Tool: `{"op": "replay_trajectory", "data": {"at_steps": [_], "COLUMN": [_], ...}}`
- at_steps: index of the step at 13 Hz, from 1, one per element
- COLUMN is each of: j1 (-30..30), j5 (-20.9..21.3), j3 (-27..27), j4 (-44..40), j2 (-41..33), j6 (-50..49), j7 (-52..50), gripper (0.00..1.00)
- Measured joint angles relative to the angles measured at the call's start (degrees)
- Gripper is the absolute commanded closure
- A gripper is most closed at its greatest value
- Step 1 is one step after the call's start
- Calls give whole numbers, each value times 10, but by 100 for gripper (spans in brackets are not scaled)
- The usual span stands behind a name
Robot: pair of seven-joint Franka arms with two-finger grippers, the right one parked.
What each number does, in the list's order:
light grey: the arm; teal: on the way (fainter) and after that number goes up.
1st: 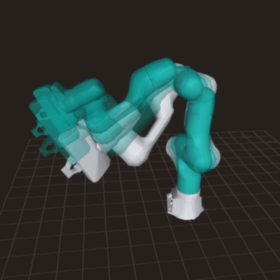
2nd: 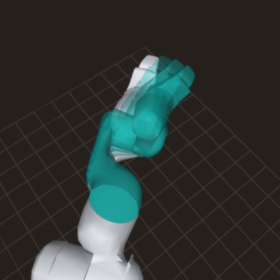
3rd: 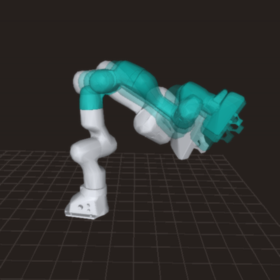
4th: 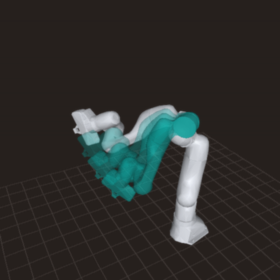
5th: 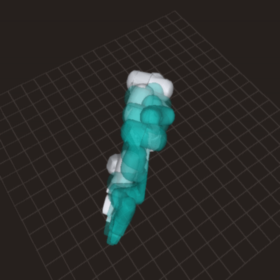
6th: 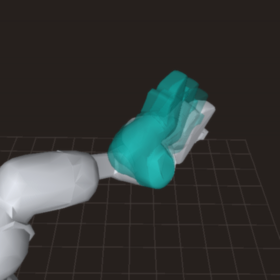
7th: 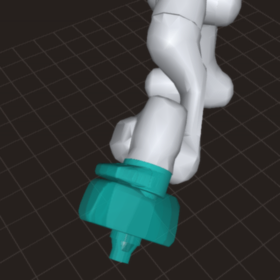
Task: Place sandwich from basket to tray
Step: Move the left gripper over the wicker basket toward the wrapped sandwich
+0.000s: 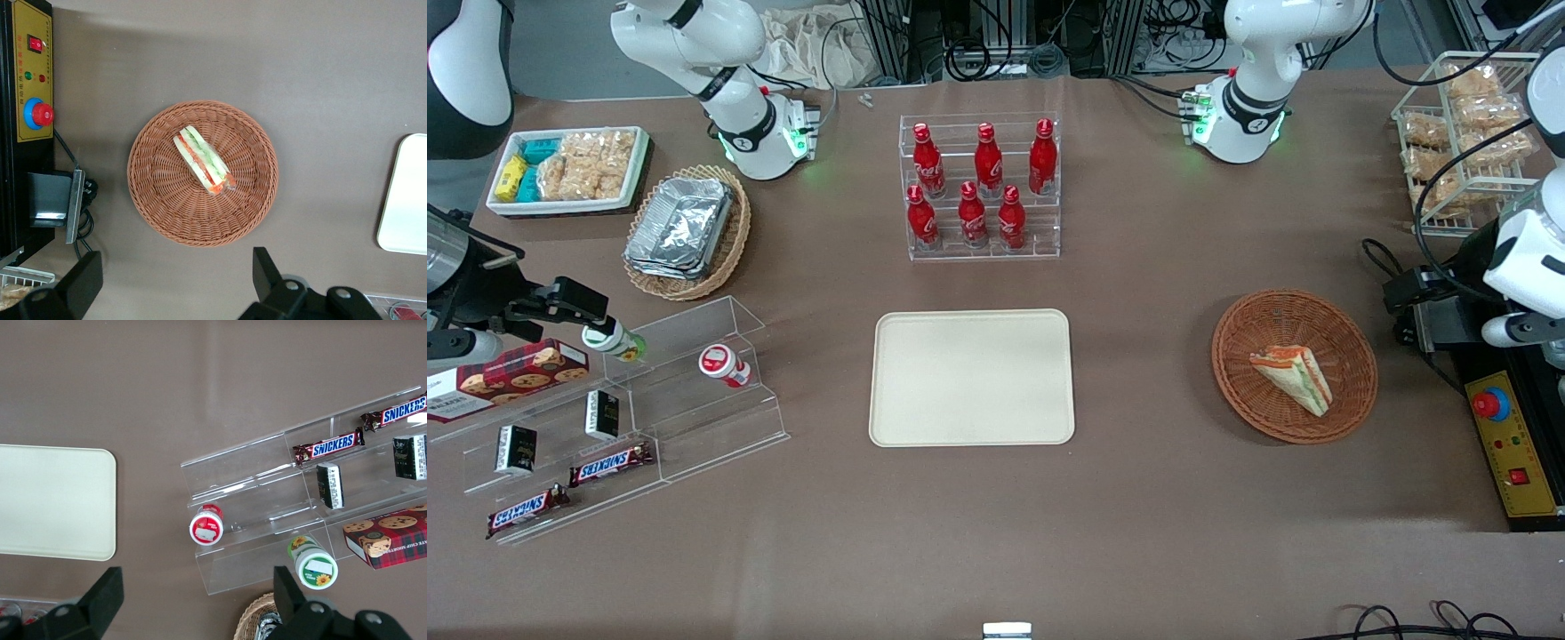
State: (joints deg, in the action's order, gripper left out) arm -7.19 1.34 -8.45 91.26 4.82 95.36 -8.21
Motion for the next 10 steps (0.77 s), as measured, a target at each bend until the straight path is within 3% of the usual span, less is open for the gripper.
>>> {"op": "replay_trajectory", "data": {"at_steps": [7,10], "j1": [0,-3], "j5": [13,13], "j3": [1,2], "j4": [-6,10], "j2": [14,25], "j6": [2,28], "j7": [-6,-66], "gripper": [0,0]}}
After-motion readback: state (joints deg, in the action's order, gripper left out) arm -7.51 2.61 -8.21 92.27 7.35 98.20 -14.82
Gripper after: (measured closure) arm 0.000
